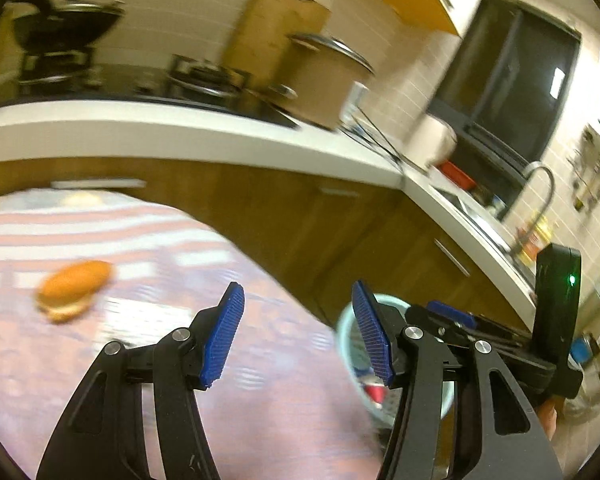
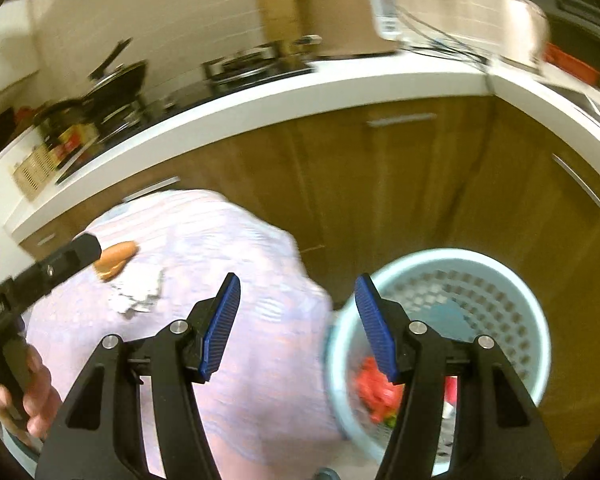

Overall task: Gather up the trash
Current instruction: 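Move both open tools back over the table, then grasp the bread roll with the left tool while the right tool grasps the polka-dot napkin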

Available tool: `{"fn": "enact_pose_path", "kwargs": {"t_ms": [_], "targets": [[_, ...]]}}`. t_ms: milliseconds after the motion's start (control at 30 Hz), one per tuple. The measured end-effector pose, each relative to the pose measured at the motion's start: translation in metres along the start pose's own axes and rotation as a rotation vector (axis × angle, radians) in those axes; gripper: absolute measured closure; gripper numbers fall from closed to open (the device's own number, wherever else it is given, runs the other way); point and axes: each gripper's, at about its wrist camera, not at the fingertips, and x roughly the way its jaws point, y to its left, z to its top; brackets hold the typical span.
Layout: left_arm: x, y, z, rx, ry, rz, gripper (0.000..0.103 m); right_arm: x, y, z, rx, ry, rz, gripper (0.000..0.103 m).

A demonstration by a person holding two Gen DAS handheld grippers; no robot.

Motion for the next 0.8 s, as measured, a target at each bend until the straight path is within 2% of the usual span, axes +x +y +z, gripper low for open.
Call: {"fn": "enact_pose_path", "kwargs": {"t_ms": [233, 333, 567, 800], "targets": [[-0.038, 0.070, 0.016, -0.073, -0.060, 0.123, 0.046, 0.033, 0.086, 0.006, -0.117, 0.021, 0.081, 0.047], [-0.043, 0.100, 0.023, -0.094, -0.045, 0.157, 0.043, 0.048, 0.113, 0.005, -0.145, 0.031, 0.091, 0.047], [-0.015, 0.152, 0.022, -0.101, 0.044, 0.223, 0.041, 0.086, 0.156, -0.001, -0.177, 0.060, 0.139, 0.047], [0.019, 0.180, 0.012, -0.141, 0.113, 0.181, 0.041, 0.124, 0.158, -0.014, -0.190, 0.113, 0.114, 0.047]]}}
